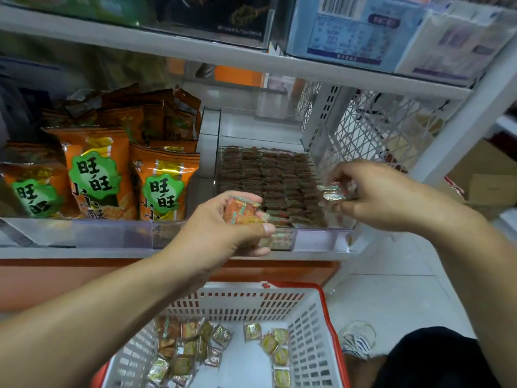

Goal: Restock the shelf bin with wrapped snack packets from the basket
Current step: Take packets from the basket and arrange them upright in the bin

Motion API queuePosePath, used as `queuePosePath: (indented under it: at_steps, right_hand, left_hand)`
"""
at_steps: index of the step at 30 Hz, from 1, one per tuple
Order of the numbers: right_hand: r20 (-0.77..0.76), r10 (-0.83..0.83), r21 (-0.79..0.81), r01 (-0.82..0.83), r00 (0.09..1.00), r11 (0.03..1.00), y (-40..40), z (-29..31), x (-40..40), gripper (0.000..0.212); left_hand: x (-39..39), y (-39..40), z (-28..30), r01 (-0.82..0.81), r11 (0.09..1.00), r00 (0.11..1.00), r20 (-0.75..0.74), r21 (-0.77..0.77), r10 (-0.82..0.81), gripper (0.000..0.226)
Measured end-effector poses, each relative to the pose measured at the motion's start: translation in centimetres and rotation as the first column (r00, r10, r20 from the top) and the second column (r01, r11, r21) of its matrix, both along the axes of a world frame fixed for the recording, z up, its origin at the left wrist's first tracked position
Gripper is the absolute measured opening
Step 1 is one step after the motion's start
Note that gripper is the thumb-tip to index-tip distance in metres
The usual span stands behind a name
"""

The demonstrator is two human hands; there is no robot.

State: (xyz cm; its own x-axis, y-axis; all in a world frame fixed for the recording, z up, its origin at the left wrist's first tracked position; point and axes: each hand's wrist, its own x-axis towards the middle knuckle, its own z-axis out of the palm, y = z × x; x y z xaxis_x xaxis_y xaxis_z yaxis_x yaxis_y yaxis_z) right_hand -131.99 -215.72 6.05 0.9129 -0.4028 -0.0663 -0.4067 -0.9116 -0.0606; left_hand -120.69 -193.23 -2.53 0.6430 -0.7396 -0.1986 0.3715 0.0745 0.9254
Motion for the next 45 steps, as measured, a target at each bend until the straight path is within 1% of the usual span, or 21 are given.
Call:
queuePosePath:
  at_steps: [2, 4, 6, 8, 11, 14, 19, 21, 22, 23, 25, 27, 31, 34, 38, 45]
  right_hand:
    - [-0.158, 0.004, -0.045, -0.011, 0.987, 0.999, 0.5, -0.2, 0.8, 0.024]
    - [-0.276, -0.009, -0.119, -0.025, 0.961, 0.993, 1.0, -1.0, 1.7, 0.017]
    - [-0.354, -0.040, -0.194, -0.032, 0.934, 0.981, 1.1, -1.9, 3.0, 0.024]
    - [-0.426, -0.076, -0.222, -0.022, 0.902, 0.975, 0.8, -2.6, 4.4, 0.031]
    - [-0.529, -0.091, -0.210, -0.026, 0.844, 0.977, 0.1, -3.9, 6.0, 0.037]
    - [-0.600, -0.082, -0.182, -0.036, 0.796, 0.983, -0.5, -4.8, 6.5, 0.036]
    - [-0.631, -0.056, -0.158, -0.057, 0.774, 0.986, -1.0, -4.2, 6.4, 0.040]
    - [-0.644, -0.073, -0.194, -0.070, 0.761, 0.979, -0.6, -4.2, 6.4, 0.029]
    - [-0.634, -0.082, -0.224, -0.081, 0.769, 0.971, -0.4, -4.3, 6.3, 0.019]
    - [-0.614, -0.088, -0.247, -0.085, 0.785, 0.965, -0.2, -4.4, 6.2, 0.016]
    - [-0.584, -0.100, -0.271, -0.077, 0.806, 0.960, 0.2, -4.4, 5.9, 0.021]
    - [-0.557, -0.096, -0.284, -0.081, 0.825, 0.955, 0.4, -4.1, 5.7, 0.015]
    - [-0.516, -0.079, -0.270, -0.074, 0.853, 0.960, 1.3, -3.9, 5.6, 0.017]
    - [-0.519, -0.077, -0.242, -0.060, 0.851, 0.968, 1.5, -4.2, 5.6, 0.026]
    - [-0.523, -0.060, -0.235, -0.076, 0.850, 0.969, 0.4, -3.7, 5.3, 0.018]
    - [-0.527, -0.064, -0.152, -0.020, 0.847, 0.988, -0.1, -4.2, 6.2, 0.021]
  left_hand:
    - [0.3, 0.0, -0.3, -0.008, 1.000, 1.000, 0.012, 0.018, 0.008, 0.044]
    - [0.7, 0.0, -0.6, -0.013, 0.999, 1.000, 0.009, 0.033, 0.013, 0.044]
    - [0.9, 0.0, -0.8, -0.016, 0.999, 1.000, 0.007, 0.043, 0.016, 0.044]
    - [1.0, -0.1, -1.0, -0.015, 0.999, 1.000, 0.007, 0.049, 0.015, 0.044]
    - [1.1, -0.1, -1.1, -0.012, 0.998, 1.000, 0.002, 0.060, 0.012, 0.044]
    - [1.3, -0.2, -1.1, 0.001, 0.997, 1.000, -0.002, 0.071, -0.001, 0.045]
    - [1.5, 0.0, -1.1, 0.018, 0.997, 1.000, -0.013, 0.079, -0.017, 0.043]
    - [1.6, 0.1, -1.1, 0.024, 0.996, 1.000, -0.011, 0.082, -0.024, 0.043]
    - [1.6, 0.1, -1.1, 0.028, 0.996, 1.000, -0.009, 0.083, -0.027, 0.043]
    - [1.6, 0.1, -1.1, 0.031, 0.996, 1.000, -0.008, 0.083, -0.030, 0.043]
    - [1.5, 0.1, -1.1, 0.035, 0.996, 0.999, -0.009, 0.081, -0.034, 0.043]
    - [1.5, 0.1, -1.1, 0.036, 0.996, 0.999, -0.006, 0.085, -0.036, 0.043]
    - [1.6, 0.2, -1.0, 0.041, 0.994, 0.999, -0.008, 0.103, -0.040, 0.042]
    - [1.6, 0.3, -1.0, 0.042, 0.993, 0.999, -0.011, 0.109, -0.041, 0.043]
    - [1.5, 0.3, -1.0, 0.045, 0.991, 0.999, -0.010, 0.123, -0.044, 0.043]
    - [1.5, 0.0, -1.1, 0.045, 0.990, 0.999, -0.013, 0.133, -0.043, 0.044]
